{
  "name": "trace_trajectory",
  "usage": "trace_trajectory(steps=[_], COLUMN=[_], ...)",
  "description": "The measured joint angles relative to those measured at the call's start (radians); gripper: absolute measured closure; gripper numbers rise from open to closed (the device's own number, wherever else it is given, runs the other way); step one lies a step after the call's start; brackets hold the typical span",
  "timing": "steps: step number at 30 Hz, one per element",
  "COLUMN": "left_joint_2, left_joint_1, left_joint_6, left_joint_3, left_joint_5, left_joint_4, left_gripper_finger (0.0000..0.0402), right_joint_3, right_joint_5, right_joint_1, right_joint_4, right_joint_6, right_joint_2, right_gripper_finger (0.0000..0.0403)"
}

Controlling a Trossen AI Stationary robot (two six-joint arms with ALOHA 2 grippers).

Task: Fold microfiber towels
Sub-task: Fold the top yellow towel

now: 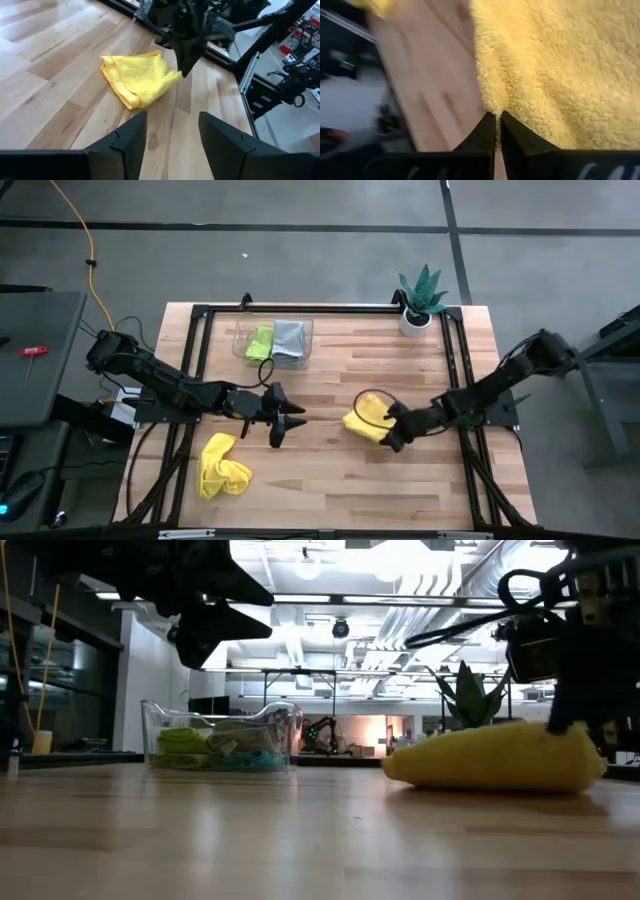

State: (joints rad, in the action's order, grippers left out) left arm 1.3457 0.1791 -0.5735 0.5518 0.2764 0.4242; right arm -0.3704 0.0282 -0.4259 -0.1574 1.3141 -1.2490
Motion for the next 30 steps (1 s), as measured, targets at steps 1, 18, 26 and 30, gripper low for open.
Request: trace_trajectory(steps=[1, 18, 26, 30], left_joint_2=[0.000, 0.000, -0.001, -0.001], left_joint_1=[0.000, 0.000, 0.000, 0.000], left_joint_6=[0.000, -0.026, -0.026, -0.023], left_joint_3=[0.000, 0.000, 0.000, 0.000], left_joint_5=[0.000, -0.055, -0.057, -0.057], left_joint_4=[0.000, 0.000, 0.000, 0.000], left_gripper_finger=[0.0234, 0.0234, 0.0234, 0.0234], right_joint_3=[0.013, 0.049, 0.049, 0.048], right_joint_5=[0.014, 0.274, 0.459, 0.523], right_joint_1=[0.000, -0.004, -0.095, -0.153], right_joint_4=[-0.039, -0.100, -0.085, -0.038], right_joint_6=[0.024, 0.347, 0.512, 0.618], right_joint_2=[0.010, 0.037, 0.038, 0.038], right_gripper_finger=[0.0402, 0.0403, 0.0403, 0.0403])
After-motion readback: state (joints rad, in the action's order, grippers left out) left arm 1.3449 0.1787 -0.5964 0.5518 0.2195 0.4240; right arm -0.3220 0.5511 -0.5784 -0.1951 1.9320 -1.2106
